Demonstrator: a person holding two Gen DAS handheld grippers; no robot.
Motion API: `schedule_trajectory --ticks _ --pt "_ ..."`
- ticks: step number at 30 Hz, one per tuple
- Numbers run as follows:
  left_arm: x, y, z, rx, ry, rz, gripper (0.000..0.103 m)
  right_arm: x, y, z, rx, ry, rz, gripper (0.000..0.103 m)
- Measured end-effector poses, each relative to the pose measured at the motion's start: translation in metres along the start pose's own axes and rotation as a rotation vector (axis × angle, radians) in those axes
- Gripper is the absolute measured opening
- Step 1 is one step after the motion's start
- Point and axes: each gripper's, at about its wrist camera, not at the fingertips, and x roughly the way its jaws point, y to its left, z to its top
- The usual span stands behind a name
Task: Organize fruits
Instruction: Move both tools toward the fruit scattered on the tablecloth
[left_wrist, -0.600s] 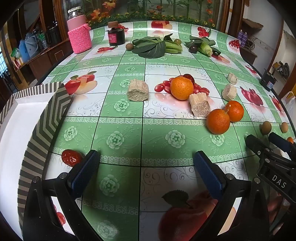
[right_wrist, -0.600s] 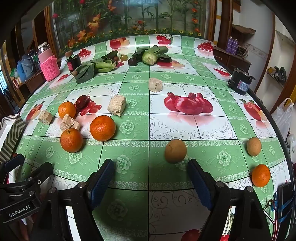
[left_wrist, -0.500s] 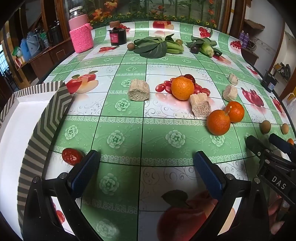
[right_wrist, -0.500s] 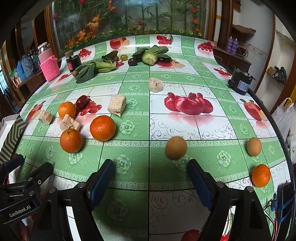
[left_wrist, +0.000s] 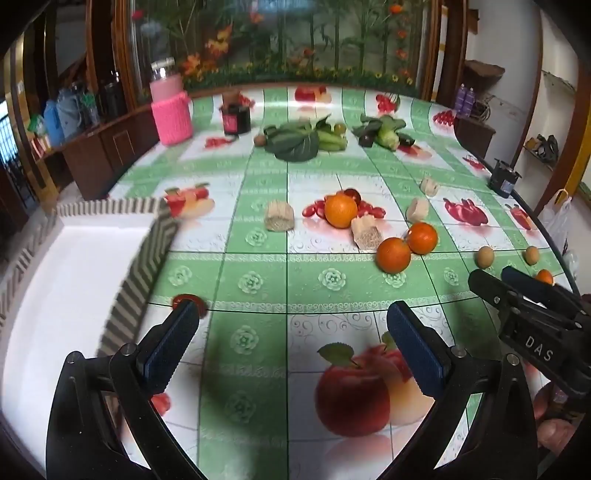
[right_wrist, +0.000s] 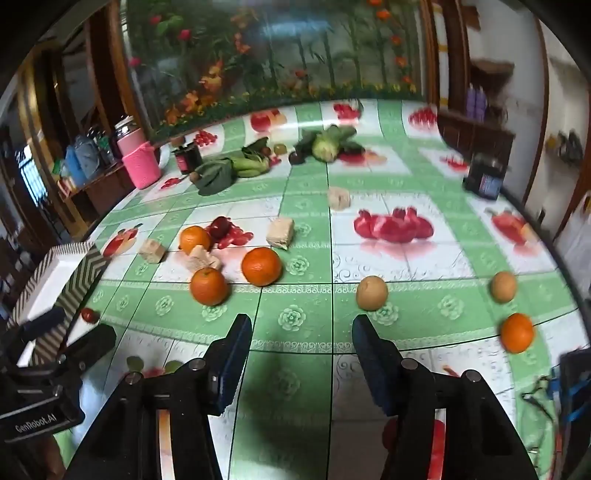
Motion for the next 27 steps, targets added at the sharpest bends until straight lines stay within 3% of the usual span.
schedule_trajectory --ticks 6,27 --pt "-0.018 -0.001 -0.006 0.004 -0.025 -0.048 0.103 -0.023 0.006 -0.004 0.007 -0.045 0.055 0.056" --pt "-0.033 -0.001 -0.015 0.003 -0.050 -0.043 0.103 -0.049 0.016 -0.012 -0.053 -0.090 0.082 0.056"
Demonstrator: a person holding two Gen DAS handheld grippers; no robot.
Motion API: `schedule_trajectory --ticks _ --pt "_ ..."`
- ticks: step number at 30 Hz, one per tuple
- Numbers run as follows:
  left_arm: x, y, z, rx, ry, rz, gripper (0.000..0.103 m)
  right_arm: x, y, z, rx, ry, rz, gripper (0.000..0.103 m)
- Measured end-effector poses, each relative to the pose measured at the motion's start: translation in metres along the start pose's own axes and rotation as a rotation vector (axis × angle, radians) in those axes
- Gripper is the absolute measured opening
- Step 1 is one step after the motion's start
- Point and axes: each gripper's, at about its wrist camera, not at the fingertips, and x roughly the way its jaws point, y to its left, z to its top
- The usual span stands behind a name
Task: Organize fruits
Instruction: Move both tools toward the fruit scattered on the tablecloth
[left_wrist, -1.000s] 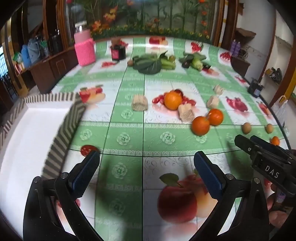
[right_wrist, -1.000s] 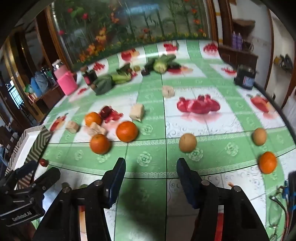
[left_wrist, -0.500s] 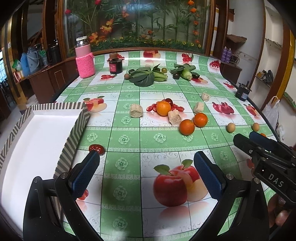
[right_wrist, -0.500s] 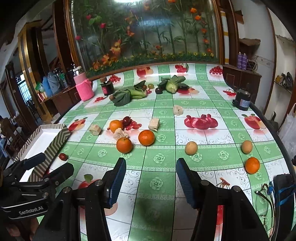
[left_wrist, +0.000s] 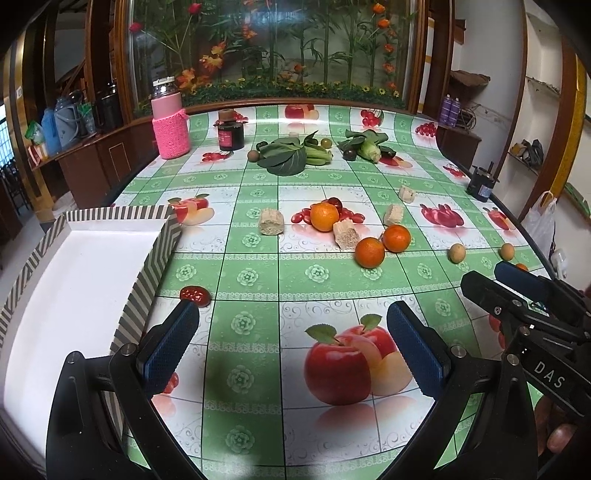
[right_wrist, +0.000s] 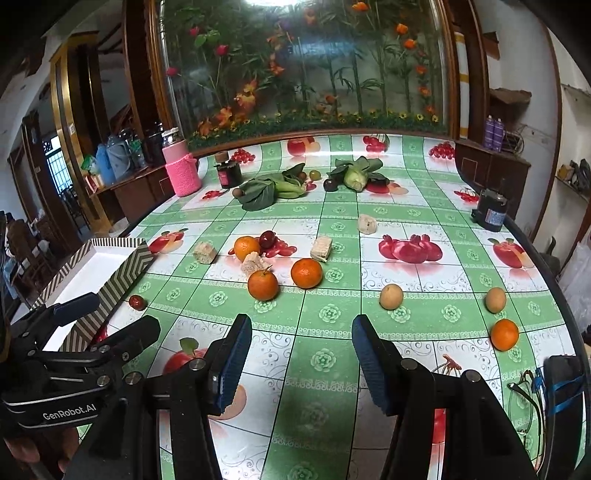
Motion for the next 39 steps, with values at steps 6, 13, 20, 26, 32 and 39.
schedule_trajectory --ticks 6,13,20,26,32,39 --pt "0.002 0.002 -0.001 -0.007 0.006 0.004 0.103 0.004 0.000 -0.002 0.007 0.014 0.003 0.056" --pt "0.006 0.001 -0.001 0.003 0.012 0.003 0.103 0.007 0.000 -0.001 0.003 0.018 0.002 0.056" --pt "0.010 0.002 0.000 0.001 0.023 -0.003 0.103 0.013 0.000 -0.001 0.002 0.033 0.004 0.056" --pt "0.015 0.002 0.000 0.001 0.037 -0.010 0.103 0.017 -0.003 0.000 0.006 0.040 0.005 0.056" --pt "0.021 0.004 -0.003 0.004 0.062 -0.025 0.103 0.024 -0.006 -0.002 0.014 0.054 0.011 0.056" --pt "0.027 0.009 -0.003 -0.009 0.079 -0.014 0.103 0.028 -0.010 -0.003 0.029 0.065 0.018 0.056"
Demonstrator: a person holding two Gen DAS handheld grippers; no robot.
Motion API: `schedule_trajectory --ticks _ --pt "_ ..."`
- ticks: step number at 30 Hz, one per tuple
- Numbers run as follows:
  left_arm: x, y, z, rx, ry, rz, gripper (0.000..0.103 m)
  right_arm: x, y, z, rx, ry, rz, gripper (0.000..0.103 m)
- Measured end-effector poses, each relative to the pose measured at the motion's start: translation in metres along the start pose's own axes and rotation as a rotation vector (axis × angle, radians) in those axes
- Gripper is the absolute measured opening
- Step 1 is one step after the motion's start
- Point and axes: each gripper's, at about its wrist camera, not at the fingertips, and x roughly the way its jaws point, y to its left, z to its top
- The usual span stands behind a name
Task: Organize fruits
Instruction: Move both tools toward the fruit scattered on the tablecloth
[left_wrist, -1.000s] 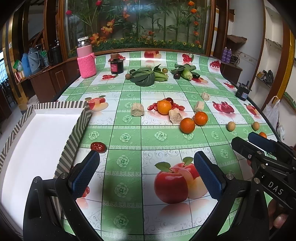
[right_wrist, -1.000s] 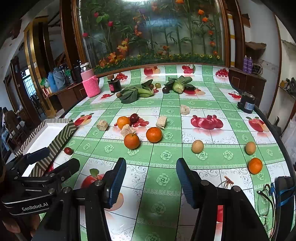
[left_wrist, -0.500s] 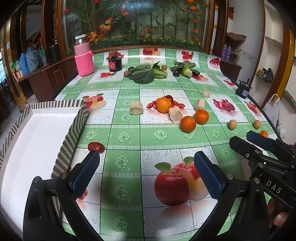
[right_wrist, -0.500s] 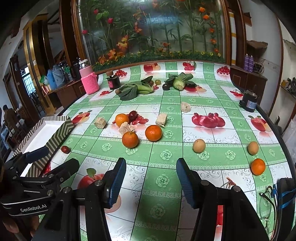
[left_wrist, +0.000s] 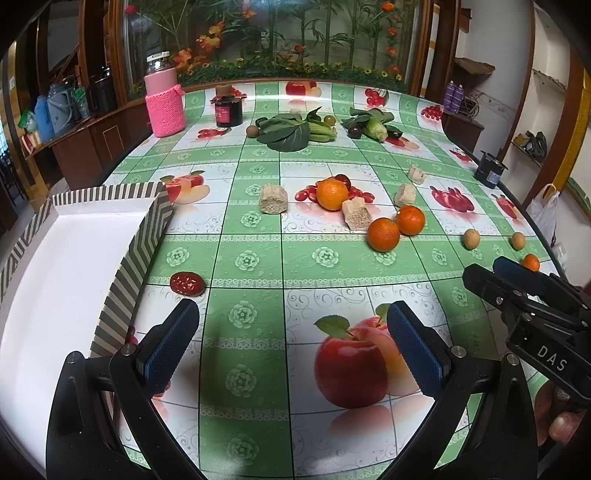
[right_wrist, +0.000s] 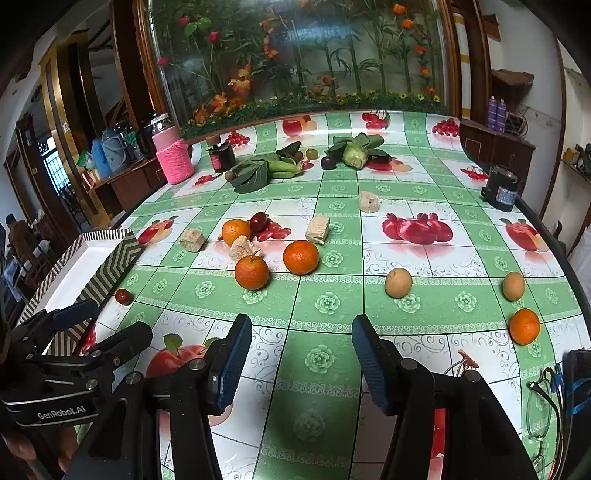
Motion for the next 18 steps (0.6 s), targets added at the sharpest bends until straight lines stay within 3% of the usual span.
schedule_trajectory --ticks 6,18 --pt "0.004 0.005 -0.001 -0.007 0.023 -0.017 0.103 0.001 0.002 0.000 -0.012 0.005 -0.001 0.056" --pt "0.003 0.052 -0.003 -0.090 0.134 -0.172 0.102 0.006 0.012 0.002 -0.042 0.004 0.035 0.056"
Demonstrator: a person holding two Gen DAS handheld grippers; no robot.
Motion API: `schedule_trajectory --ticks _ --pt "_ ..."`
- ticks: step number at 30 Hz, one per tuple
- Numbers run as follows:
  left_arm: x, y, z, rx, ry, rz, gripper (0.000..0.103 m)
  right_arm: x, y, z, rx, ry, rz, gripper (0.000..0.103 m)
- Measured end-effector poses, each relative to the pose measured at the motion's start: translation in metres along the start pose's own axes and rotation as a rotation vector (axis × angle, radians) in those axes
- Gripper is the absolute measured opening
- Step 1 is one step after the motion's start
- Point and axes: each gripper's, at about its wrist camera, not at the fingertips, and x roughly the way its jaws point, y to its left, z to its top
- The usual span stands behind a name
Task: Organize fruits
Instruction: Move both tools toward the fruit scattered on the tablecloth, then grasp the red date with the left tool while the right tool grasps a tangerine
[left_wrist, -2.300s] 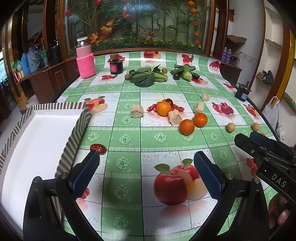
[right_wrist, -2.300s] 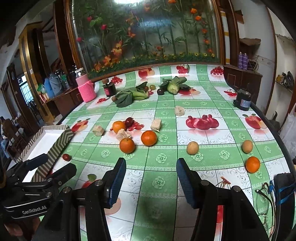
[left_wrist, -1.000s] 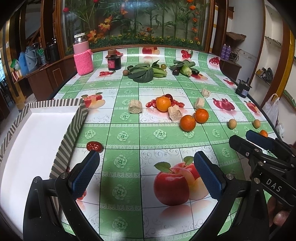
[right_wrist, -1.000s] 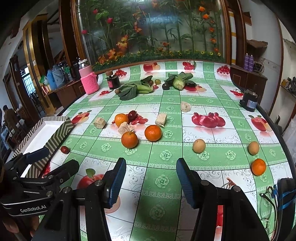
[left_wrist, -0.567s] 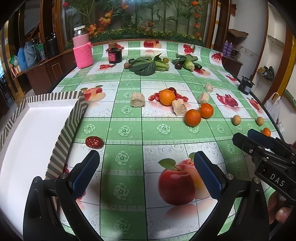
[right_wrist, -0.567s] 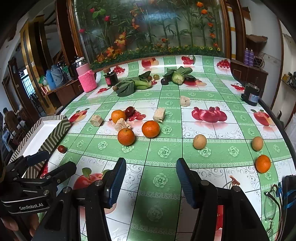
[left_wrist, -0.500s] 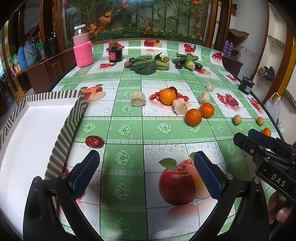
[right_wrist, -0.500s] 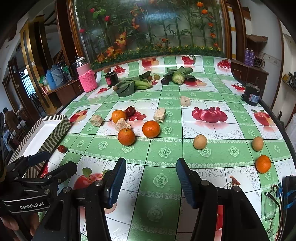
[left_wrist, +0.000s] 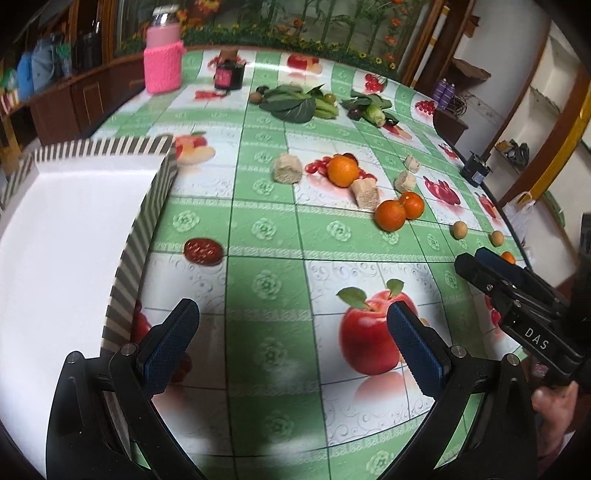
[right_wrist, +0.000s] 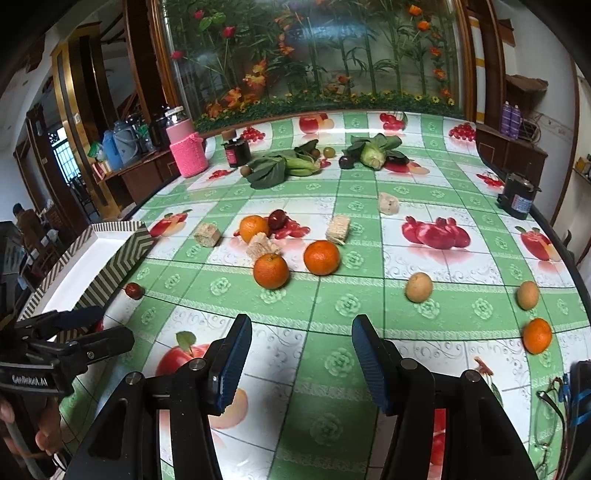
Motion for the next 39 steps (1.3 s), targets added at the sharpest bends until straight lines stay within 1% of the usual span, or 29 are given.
schedule_trajectory --ticks 2,5,9,11,15,19,20,22,23,26,28,32,34,36,39 --pt "0.000 0.007 0.002 -0.023 0.008 -0.012 0.102 0.003 0.002 0.001 -0.007 0.005 0.002 0.056" --pt "0.002 0.012 0.008 -0.024 0.011 -0.007 0.102 0.007 0.006 0.003 -0.020 0.010 0.015 0.056" --pt "0.009 0.015 0.016 -0.025 0.023 0.026 0.102 0.013 0.008 0.007 -0.032 0.015 0.042 0.056" --pt "0.013 0.016 0.020 -0.023 0.028 0.041 0.101 0.019 0.009 0.010 -0.035 0.031 0.061 0.053" --pt "0.024 0.016 0.028 0.015 0.039 0.084 0.095 0.029 0.009 0.017 -0.027 0.059 0.090 0.052" --pt "0.031 0.017 0.033 0.085 0.048 0.113 0.076 0.036 0.010 0.018 -0.027 0.073 0.099 0.051" --pt "0.032 0.017 0.033 0.095 0.051 0.118 0.074 0.037 0.011 0.018 -0.025 0.077 0.103 0.051" --pt "0.035 0.018 0.034 0.118 0.061 0.130 0.060 0.041 0.011 0.017 -0.020 0.083 0.110 0.050" --pt "0.036 0.017 0.033 0.125 0.061 0.144 0.060 0.042 0.011 0.018 -0.018 0.085 0.113 0.049" --pt "0.039 0.017 0.033 0.146 0.053 0.188 0.053 0.046 0.011 0.019 -0.014 0.092 0.119 0.049" --pt "0.039 0.021 0.036 0.136 0.044 0.198 0.043 0.048 0.011 0.021 -0.015 0.094 0.121 0.048" --pt "0.039 0.029 0.040 0.111 0.041 0.210 0.032 0.051 0.013 0.023 -0.019 0.099 0.126 0.048" --pt "0.039 0.031 0.040 0.117 0.033 0.234 0.025 0.052 0.014 0.024 -0.022 0.099 0.125 0.048" --pt "0.039 0.031 0.039 0.126 0.027 0.249 0.023 0.052 0.014 0.025 -0.021 0.098 0.125 0.048" --pt "0.037 0.032 0.038 0.131 0.022 0.243 0.019 0.053 0.014 0.025 -0.016 0.101 0.127 0.048"
